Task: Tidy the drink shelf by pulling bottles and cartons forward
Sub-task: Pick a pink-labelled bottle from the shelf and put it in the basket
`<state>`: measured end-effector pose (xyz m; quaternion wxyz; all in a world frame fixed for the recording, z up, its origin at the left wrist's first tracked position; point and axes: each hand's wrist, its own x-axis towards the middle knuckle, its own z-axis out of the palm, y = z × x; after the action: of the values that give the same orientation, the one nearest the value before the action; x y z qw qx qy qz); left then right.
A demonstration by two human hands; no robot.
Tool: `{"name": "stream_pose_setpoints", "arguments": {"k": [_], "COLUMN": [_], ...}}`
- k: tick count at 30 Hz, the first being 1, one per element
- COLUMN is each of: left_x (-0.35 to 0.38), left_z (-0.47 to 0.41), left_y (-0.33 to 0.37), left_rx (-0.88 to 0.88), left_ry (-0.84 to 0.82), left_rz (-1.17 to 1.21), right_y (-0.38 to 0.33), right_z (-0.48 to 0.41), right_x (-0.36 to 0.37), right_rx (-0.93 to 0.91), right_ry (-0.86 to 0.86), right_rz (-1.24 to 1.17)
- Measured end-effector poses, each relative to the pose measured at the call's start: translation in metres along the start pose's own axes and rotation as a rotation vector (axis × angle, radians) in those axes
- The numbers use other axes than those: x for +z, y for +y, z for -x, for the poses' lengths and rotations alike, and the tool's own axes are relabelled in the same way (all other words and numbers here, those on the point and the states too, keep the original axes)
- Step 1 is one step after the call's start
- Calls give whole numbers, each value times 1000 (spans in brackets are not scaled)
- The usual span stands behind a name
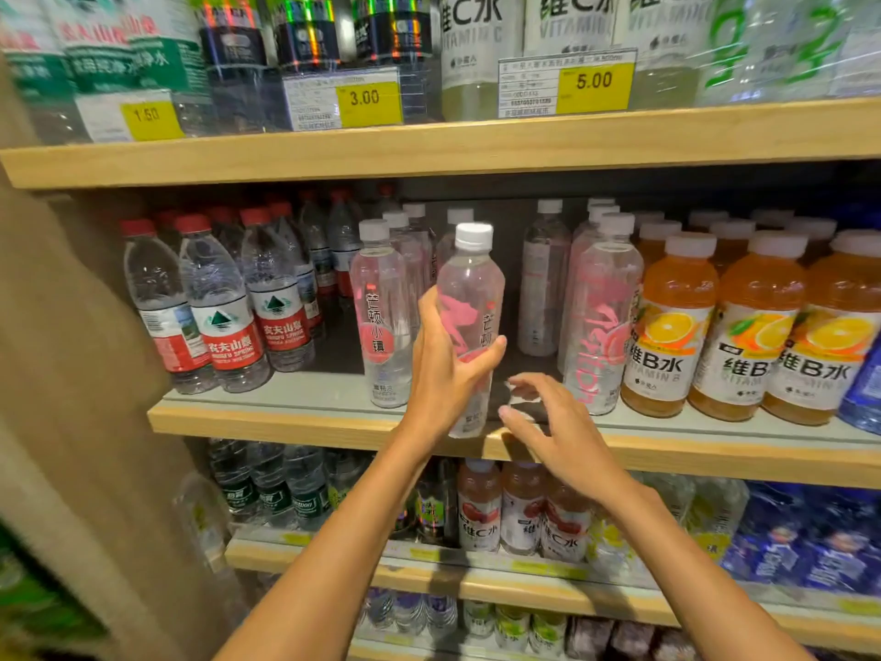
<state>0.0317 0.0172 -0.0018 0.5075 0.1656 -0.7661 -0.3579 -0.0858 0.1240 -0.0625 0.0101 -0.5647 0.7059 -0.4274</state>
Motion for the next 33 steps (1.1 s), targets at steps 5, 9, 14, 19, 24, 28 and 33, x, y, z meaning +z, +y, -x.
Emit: {"name": "stream_pose_setpoints", "arguments": {"k": [5, 9, 14, 19, 24, 28, 33], "left_x": [2, 0, -4, -8, 6, 17, 26], "left_z": [-7, -10, 15, 39, 27, 17, 11], "left_y": [-14, -19, -21, -27, -25, -29, -36], "left_rx": [-35, -85, -153, -172, -203, -216, -238], "left_ry": [4, 27, -77, 35, 17, 70, 109], "left_rz": [28, -7, -116, -215, -221, -263, -313], "right_y": [22, 24, 25, 28, 27, 28, 30], "right_z": [-2, -2, -2, 0, 1, 2, 2], "right_x": [7, 10, 10, 10, 10, 9, 10], "right_rx": [-97, -136, -130, -119, -113, -116, -119], "right_ry": [0, 14, 10, 9, 13, 9, 12], "right_rz": [277, 344, 342, 330, 324, 318, 321]}}
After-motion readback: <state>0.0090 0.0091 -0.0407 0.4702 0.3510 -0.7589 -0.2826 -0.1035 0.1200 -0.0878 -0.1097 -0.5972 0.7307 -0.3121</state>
